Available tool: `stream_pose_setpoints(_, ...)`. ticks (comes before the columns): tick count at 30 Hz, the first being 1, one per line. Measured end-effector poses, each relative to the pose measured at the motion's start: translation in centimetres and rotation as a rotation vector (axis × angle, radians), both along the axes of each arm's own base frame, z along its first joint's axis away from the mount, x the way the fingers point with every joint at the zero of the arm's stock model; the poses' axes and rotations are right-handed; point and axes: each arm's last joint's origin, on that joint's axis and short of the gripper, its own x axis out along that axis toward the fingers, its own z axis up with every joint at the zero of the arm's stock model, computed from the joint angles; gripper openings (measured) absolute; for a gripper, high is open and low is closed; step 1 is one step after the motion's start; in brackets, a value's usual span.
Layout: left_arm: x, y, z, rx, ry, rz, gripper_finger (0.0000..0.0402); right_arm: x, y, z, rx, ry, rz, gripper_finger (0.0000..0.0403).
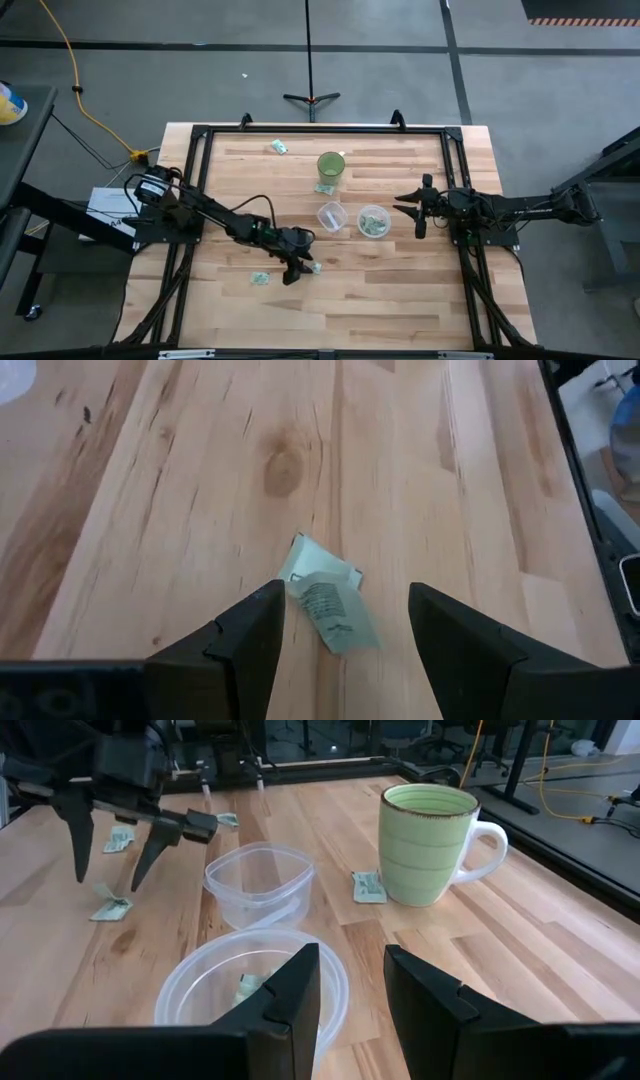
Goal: Pick and place items into bin
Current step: Put the stevia packet into the left transparent bin
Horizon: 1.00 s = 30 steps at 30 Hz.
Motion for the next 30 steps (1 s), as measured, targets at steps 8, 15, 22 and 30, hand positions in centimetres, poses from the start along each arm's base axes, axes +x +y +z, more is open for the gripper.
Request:
stream_pose_setpoints(8, 0.4, -0.1, -1.0, 0.012, 0.025, 0.012, 0.0248, 0.0, 0.0, 0.0, 0.000, -0.002, 0.000, 0.0106)
stream_pose_setpoints(15, 1.1, -0.3, -1.2, 0.034, 0.016, -0.007, 0.0247, 0.1, 0.0, -0.1, 0.000, 0.009, -0.001, 0.0106)
stream_pose_setpoints(22, 1.1, -0.2, -1.3, 0.089, 0.013, -0.040, 0.0183, 0.1, 0.0, -0.1, 0.005, 0.009, -0.002, 0.0106)
stream_pose_setpoints(30, 1.7, 0.5, -0.8, 0.053, -0.010, -0.198, 0.0036, 0.1, 0.0, -0.1, 0.016, 0.006, -0.005, 0.0106)
